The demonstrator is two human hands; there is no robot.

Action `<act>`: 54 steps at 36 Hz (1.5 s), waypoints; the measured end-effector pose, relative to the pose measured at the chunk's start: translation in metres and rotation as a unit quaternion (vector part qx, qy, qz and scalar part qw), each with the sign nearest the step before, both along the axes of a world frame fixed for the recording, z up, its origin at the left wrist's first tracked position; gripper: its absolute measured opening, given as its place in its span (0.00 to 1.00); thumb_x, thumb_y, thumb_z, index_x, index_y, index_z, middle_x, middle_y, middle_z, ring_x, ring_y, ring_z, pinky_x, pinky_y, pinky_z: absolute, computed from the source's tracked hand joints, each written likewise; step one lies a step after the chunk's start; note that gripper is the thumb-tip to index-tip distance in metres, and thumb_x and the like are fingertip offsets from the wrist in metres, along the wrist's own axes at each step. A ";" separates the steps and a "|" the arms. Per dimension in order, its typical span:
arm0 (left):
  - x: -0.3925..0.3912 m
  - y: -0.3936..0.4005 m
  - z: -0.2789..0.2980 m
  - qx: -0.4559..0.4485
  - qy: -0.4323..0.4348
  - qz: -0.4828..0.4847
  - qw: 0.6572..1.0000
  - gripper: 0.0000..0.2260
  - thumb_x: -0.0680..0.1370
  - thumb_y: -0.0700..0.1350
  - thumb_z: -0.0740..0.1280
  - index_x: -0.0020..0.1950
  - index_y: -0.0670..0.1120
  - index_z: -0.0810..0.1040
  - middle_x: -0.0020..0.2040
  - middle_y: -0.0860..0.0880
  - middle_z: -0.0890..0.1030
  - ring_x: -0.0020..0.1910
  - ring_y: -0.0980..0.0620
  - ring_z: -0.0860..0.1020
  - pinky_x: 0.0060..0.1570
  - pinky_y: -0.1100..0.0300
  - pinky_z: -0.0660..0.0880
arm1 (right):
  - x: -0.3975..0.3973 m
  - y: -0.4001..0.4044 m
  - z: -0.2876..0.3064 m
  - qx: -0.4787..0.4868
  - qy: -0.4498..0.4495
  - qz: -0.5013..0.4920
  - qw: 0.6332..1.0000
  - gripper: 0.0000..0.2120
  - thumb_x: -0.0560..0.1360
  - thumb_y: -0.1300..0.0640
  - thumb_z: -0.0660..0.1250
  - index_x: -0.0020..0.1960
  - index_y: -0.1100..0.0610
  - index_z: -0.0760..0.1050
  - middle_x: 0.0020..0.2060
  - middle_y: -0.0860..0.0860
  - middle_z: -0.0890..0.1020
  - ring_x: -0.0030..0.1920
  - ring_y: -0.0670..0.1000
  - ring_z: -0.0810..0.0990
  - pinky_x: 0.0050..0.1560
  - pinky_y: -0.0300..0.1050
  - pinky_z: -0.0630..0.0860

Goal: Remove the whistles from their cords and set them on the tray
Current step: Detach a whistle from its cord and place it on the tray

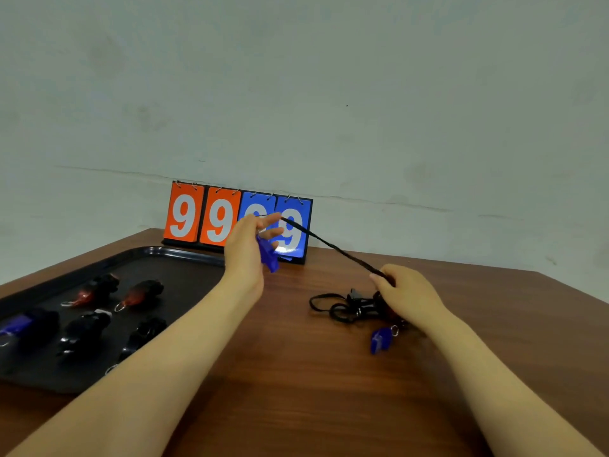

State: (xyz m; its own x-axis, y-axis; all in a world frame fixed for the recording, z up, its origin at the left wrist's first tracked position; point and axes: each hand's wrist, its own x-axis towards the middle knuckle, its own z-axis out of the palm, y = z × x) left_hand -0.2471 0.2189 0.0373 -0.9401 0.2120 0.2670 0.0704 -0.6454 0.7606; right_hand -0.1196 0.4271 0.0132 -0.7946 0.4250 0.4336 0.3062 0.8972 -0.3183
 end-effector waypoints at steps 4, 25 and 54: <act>-0.009 -0.004 -0.005 -0.046 -0.015 0.092 0.995 0.10 0.80 0.41 0.56 0.48 0.52 0.75 0.49 0.52 0.84 0.46 0.54 0.81 0.41 0.62 0.74 | 0.003 -0.002 0.008 -0.130 0.082 0.048 0.987 0.15 0.80 0.48 0.60 0.43 0.56 0.79 0.40 0.50 0.82 0.43 0.49 0.78 0.41 0.41 0.70; 0.012 0.023 -0.034 -0.490 0.262 0.076 0.828 0.14 0.83 0.48 0.54 0.40 0.50 0.72 0.40 0.52 0.75 0.42 0.54 0.73 0.45 0.59 0.70 | 0.009 -0.039 0.018 -0.249 0.164 0.203 0.933 0.12 0.80 0.52 0.61 0.40 0.51 0.79 0.28 0.40 0.75 0.30 0.39 0.71 0.38 0.33 0.69; 0.012 0.010 -0.003 -0.092 0.051 0.066 0.992 0.15 0.82 0.44 0.57 0.35 0.45 0.70 0.28 0.51 0.65 0.26 0.54 0.62 0.36 0.60 0.71 | -0.001 -0.010 -0.002 0.001 -0.004 0.091 0.996 0.05 0.77 0.49 0.66 0.45 0.49 0.74 0.46 0.45 0.76 0.46 0.46 0.75 0.46 0.40 0.71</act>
